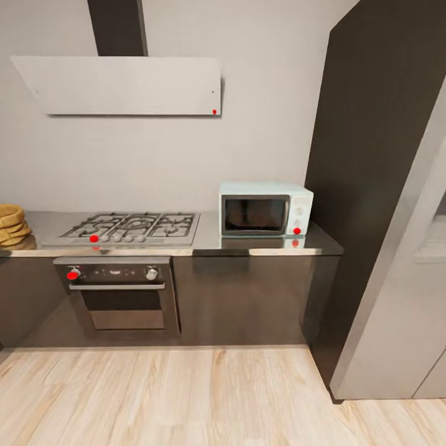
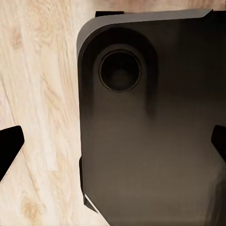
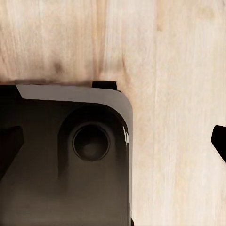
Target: In the kitchen, take the popcorn bag from the countertop, put it into the microwave, and heat it until the popcorn is cooked so the cooked popcorn ends up inside the bag.
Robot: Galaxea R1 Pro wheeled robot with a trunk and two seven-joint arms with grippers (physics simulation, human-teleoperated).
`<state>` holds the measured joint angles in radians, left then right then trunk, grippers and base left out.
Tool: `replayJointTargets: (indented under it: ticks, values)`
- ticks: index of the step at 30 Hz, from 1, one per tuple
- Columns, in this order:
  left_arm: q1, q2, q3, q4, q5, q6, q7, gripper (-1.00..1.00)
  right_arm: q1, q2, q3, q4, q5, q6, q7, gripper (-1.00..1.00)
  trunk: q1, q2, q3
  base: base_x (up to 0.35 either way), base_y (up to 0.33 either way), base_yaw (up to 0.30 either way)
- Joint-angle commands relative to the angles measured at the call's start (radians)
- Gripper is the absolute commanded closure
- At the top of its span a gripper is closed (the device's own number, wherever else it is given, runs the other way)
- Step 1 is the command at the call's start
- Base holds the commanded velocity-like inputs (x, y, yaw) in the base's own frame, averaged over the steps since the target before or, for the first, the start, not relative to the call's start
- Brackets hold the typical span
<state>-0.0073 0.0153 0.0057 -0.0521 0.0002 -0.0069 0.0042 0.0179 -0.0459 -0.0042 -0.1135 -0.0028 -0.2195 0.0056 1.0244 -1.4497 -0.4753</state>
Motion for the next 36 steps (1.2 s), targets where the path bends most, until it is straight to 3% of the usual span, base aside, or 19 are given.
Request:
replayJointTargets:
  ticks: [1,26,36]
  values:
    - [0.0,0.0,0.0,0.0,0.0,-0.001,0.0,-1.0,0.0,0.0,0.0,-0.002,0.0,-0.001,0.001,-1.0,0.001,0.0,-0.001,0.331,0.003,0.0]
    - [0.0,-0.002,0.003,0.0,0.0,-0.001,0.001,-1.0,0.0,0.0,0.0,-0.002,0.0,-0.002,0.0,-1.0,0.001,0.0,-0.001,0.331,0.0,0.0]
    - [0.0,-0.014,0.006,-0.005,0.001,0.011,0.003,-1.0,0.0,0.0,-0.003,-0.002,-0.002,-0.003,-0.001,-1.0,-0.007,0.014,0.005,0.04,0.0,0.0]
